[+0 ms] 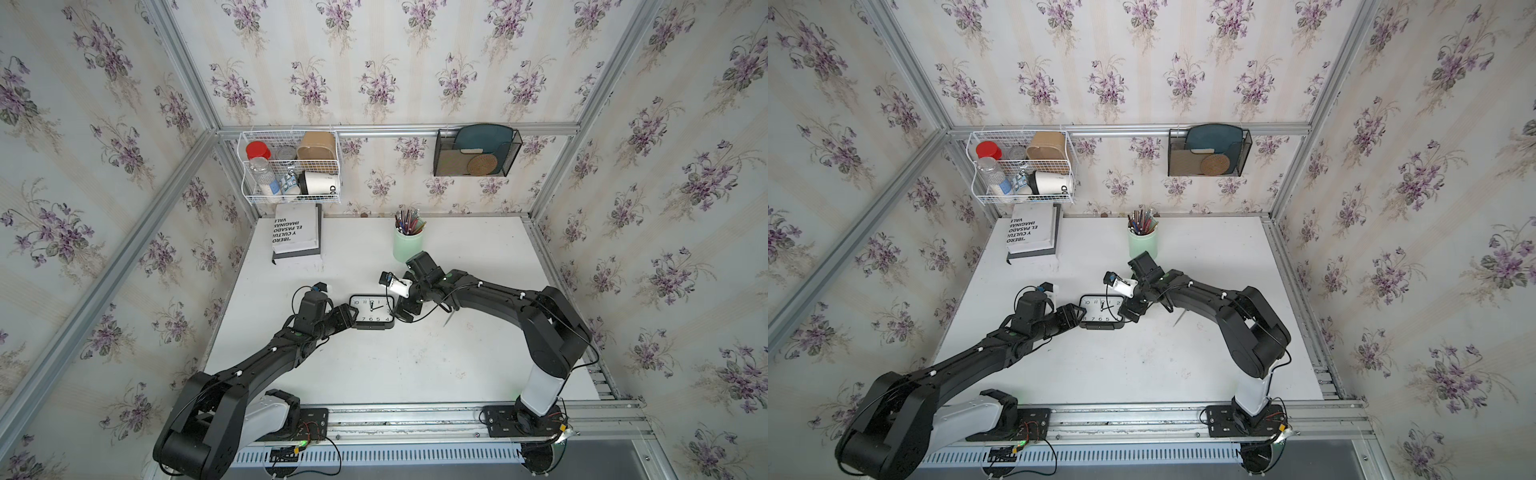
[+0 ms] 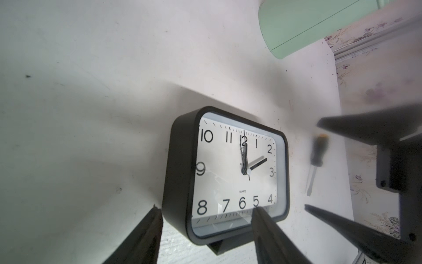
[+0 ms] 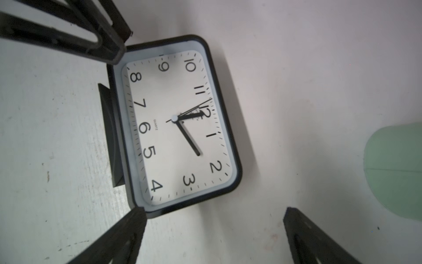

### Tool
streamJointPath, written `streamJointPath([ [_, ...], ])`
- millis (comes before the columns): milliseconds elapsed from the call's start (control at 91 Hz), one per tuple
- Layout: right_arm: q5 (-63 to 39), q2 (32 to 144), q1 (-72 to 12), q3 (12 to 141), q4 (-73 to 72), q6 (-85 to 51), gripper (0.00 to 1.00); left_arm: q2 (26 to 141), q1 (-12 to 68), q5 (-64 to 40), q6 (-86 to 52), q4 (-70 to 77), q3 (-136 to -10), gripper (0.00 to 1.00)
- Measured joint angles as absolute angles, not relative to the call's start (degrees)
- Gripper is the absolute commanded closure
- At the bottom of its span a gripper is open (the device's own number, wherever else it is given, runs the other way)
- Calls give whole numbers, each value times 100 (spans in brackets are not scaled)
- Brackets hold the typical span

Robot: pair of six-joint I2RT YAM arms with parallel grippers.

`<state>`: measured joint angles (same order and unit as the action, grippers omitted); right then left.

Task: Remove the battery from the alarm
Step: Adjust the alarm at the center of the board.

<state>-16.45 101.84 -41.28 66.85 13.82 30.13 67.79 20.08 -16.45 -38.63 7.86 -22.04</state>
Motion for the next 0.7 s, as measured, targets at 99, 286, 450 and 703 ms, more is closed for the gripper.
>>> streamJointPath([
  [99,-2088,9885,-4088,6416,937,2156,0,6910,1977,-1640,-3837,845,-2217,34],
  [286,-2383,9756,-4108,5922,-163,-469,0,7150,1951,-1809,-3771,1090,-2259,34],
  [450,-2379,9692,-4134,5273,-1011,-2561,1,7397,1951,-1935,-3758,1343,-2287,34],
  [703,-2303,10053,-4344,5210,-1599,-4097,1,7599,1951,-2128,-3769,1608,-2248,37],
])
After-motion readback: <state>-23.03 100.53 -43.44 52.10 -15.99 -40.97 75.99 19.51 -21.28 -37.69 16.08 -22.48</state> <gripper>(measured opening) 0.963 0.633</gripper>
